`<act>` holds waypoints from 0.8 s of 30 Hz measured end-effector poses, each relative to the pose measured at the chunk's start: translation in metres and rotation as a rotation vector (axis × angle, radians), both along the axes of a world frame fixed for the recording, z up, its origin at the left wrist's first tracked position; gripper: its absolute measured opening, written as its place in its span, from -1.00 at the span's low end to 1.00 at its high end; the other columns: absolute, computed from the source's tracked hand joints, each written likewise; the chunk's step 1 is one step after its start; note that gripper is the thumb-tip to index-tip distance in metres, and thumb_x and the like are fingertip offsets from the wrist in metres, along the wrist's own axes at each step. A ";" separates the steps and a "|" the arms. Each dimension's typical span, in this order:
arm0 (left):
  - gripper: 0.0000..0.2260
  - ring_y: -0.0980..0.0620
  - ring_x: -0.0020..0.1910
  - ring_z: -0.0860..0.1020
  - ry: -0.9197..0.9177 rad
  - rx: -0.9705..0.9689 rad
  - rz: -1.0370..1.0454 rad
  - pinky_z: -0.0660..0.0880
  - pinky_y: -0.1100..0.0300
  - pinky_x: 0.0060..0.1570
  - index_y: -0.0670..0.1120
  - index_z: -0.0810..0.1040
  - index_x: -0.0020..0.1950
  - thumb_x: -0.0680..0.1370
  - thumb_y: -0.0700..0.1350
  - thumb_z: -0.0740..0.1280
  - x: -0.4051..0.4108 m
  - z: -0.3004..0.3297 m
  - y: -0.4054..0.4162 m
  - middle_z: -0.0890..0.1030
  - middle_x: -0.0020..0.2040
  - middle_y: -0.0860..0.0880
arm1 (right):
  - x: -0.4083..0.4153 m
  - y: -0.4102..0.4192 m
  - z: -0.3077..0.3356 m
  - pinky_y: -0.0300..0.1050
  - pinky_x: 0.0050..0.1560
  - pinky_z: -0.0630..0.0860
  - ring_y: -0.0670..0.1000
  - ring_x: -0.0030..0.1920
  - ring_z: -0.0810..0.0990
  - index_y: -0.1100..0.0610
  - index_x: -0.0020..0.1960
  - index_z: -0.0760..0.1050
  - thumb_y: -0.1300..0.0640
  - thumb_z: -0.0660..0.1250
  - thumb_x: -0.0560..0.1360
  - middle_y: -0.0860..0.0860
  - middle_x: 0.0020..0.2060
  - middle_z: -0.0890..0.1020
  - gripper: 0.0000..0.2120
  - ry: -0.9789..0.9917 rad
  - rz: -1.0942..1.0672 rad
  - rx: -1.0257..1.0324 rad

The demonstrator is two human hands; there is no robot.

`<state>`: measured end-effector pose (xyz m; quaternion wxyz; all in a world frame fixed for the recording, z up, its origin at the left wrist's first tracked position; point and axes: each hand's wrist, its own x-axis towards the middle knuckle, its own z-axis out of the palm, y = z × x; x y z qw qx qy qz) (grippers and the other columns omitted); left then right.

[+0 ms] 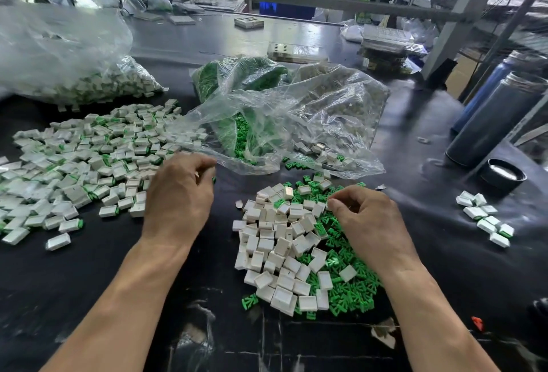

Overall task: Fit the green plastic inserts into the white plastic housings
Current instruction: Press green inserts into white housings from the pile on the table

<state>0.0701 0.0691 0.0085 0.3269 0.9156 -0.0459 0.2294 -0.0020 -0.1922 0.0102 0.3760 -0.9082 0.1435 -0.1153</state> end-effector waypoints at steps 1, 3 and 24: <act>-0.89 0.19 -0.07 0.61 0.071 -0.060 -0.085 0.49 0.32 -0.07 0.03 0.70 0.08 0.57 -0.11 0.46 -0.003 0.001 -0.005 0.68 -0.03 0.12 | 0.000 -0.002 0.000 0.03 0.13 0.61 -0.15 -0.05 0.60 -0.09 0.01 0.69 -0.04 0.42 0.60 -0.23 -0.14 0.65 -0.91 0.034 0.007 -0.014; -0.94 0.28 -0.10 0.59 0.219 -0.104 -0.220 0.52 0.32 -0.08 0.11 0.70 -0.01 0.56 -0.06 0.47 -0.009 -0.001 -0.014 0.65 -0.09 0.22 | 0.001 -0.006 0.000 -0.05 0.09 0.59 -0.21 -0.09 0.59 -0.13 -0.04 0.69 -0.05 0.45 0.58 -0.25 -0.17 0.65 -0.95 0.100 0.018 -0.026; -0.85 0.22 -0.19 0.49 0.436 -0.050 -0.405 0.42 0.29 -0.13 0.20 0.58 -0.03 0.50 0.04 0.52 -0.019 0.002 -0.026 0.53 -0.14 0.18 | -0.003 0.002 0.000 -0.08 -0.05 0.61 -0.13 -0.20 0.64 -0.10 -0.10 0.64 -0.04 0.53 0.52 -0.14 -0.22 0.69 -0.92 0.014 0.117 0.231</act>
